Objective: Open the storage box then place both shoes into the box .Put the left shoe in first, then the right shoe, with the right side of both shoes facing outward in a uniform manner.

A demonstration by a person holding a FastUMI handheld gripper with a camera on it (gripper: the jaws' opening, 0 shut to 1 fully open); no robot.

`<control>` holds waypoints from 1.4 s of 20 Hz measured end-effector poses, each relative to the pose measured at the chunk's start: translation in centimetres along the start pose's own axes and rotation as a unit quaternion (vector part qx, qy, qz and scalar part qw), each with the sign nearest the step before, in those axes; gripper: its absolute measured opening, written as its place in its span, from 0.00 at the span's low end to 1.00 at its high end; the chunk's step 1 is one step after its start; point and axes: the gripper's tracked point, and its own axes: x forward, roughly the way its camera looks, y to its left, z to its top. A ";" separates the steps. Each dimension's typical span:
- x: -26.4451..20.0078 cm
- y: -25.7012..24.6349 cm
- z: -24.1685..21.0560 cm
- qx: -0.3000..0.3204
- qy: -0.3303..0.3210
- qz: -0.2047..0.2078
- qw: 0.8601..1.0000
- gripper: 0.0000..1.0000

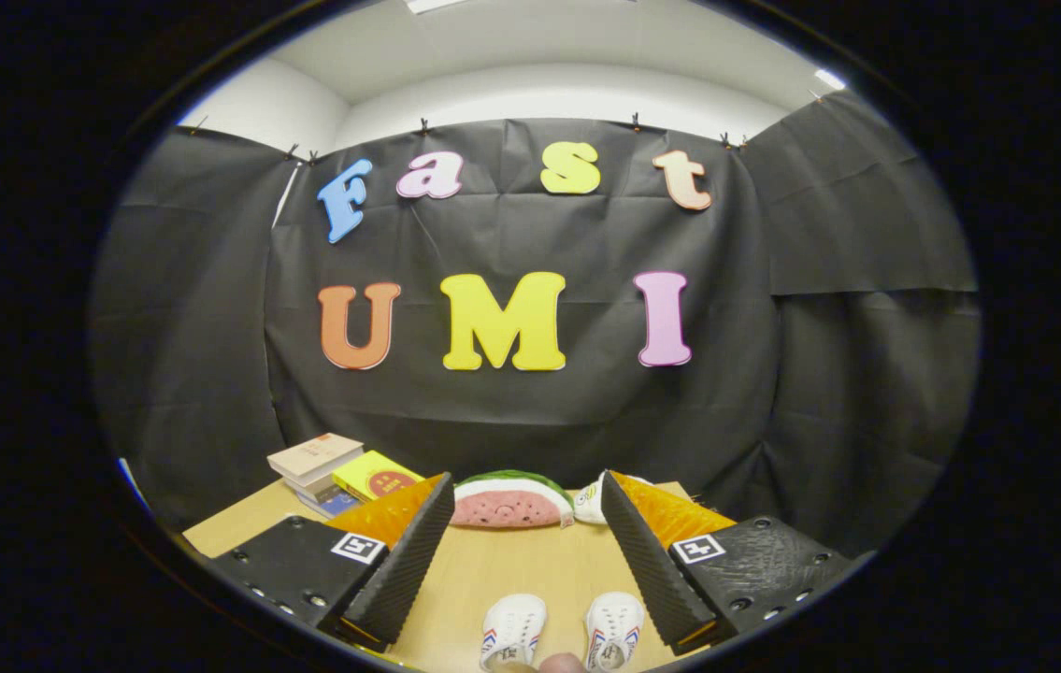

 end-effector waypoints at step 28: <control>-0.2 18.3 -26.5 0.244 0.341 0.240 0.876 0.96</control>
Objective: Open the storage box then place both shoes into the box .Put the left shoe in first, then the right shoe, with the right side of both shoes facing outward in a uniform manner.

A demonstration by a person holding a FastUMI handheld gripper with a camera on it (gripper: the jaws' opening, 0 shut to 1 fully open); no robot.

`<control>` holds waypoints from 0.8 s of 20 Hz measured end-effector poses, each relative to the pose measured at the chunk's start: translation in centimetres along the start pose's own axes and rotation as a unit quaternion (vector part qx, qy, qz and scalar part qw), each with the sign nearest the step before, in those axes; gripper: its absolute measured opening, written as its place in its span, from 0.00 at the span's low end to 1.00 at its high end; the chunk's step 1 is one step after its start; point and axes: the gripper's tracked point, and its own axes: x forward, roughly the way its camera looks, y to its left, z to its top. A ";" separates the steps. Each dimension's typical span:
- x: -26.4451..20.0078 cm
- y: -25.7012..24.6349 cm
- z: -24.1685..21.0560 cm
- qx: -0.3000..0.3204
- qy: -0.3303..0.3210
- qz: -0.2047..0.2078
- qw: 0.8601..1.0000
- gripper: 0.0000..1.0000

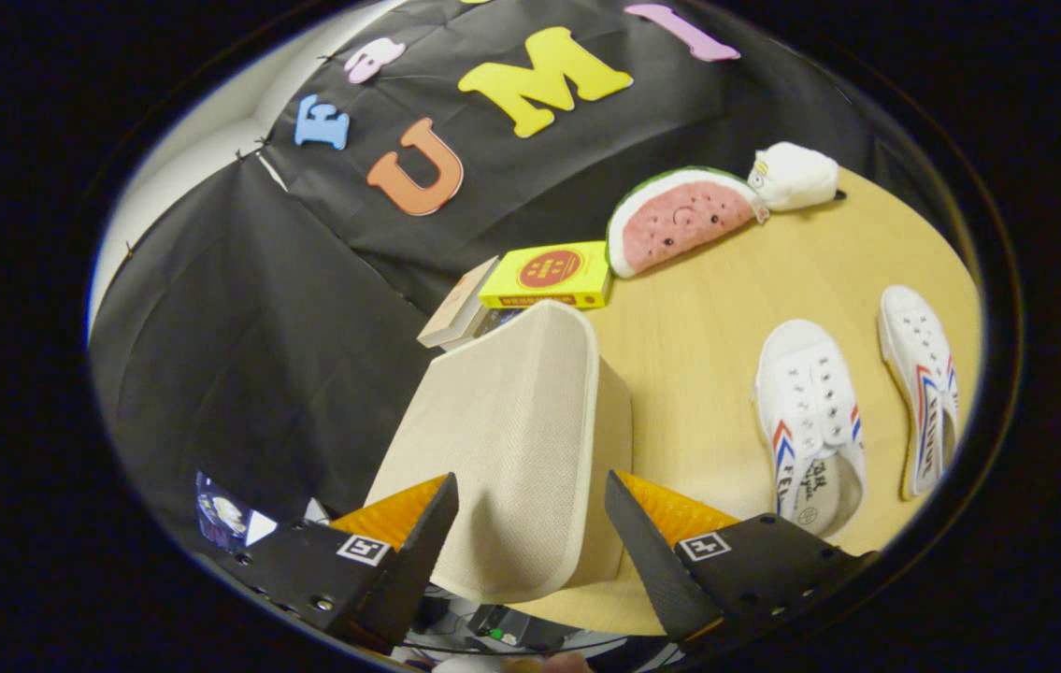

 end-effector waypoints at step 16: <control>2.1 1.0 0.7 0.120 0.089 0.085 0.985 0.77</control>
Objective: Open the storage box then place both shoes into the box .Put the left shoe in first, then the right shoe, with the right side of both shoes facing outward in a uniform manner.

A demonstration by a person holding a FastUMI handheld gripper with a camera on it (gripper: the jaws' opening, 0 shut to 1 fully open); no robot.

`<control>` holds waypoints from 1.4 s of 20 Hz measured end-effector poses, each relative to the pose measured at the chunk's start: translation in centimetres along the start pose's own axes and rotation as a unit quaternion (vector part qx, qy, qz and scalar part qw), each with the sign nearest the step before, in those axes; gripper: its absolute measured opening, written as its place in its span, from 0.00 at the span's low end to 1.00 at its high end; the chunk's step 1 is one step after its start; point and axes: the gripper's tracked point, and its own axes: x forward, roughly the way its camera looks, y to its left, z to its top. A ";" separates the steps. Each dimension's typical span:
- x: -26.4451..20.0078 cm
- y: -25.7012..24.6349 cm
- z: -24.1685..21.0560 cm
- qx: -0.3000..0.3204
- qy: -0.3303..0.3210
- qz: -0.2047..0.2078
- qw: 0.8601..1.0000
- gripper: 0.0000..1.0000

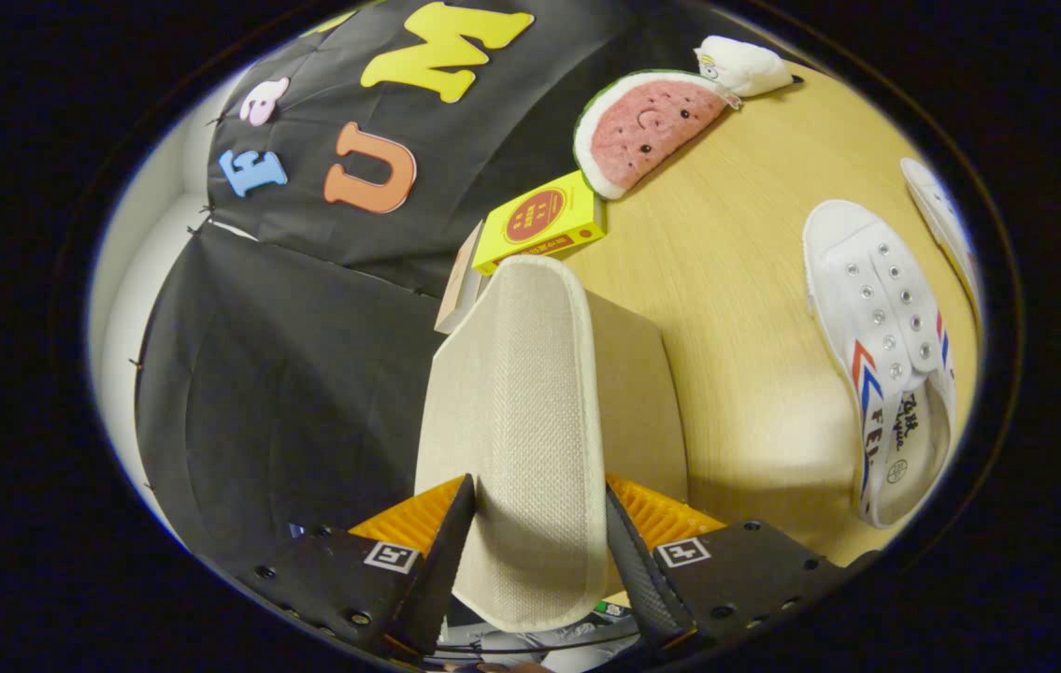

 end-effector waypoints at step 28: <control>-1.3 23.1 -1.1 -0.195 -0.036 -0.009 0.980 0.00</control>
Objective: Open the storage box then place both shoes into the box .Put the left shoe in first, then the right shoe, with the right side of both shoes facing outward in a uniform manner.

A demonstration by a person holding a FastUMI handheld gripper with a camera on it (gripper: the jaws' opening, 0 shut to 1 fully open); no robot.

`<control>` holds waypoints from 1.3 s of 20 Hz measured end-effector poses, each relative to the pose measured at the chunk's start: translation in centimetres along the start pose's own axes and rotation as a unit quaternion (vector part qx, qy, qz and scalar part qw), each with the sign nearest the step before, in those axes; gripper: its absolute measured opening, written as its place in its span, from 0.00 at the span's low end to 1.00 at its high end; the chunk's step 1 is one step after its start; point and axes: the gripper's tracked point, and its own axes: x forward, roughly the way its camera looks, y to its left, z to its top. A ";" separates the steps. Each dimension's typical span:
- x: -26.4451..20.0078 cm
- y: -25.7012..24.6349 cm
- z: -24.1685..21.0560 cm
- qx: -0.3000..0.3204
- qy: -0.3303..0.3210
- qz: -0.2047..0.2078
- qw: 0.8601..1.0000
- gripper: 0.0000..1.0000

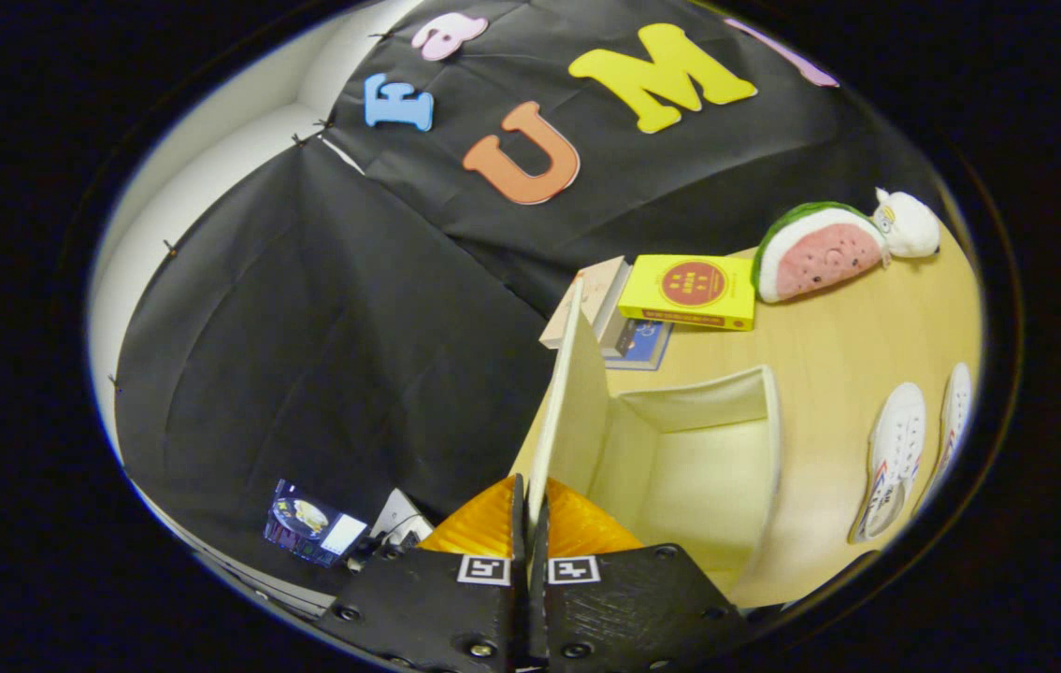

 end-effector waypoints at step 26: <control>-2.4 -5.6 4.5 -0.234 -0.129 -0.233 0.935 0.96</control>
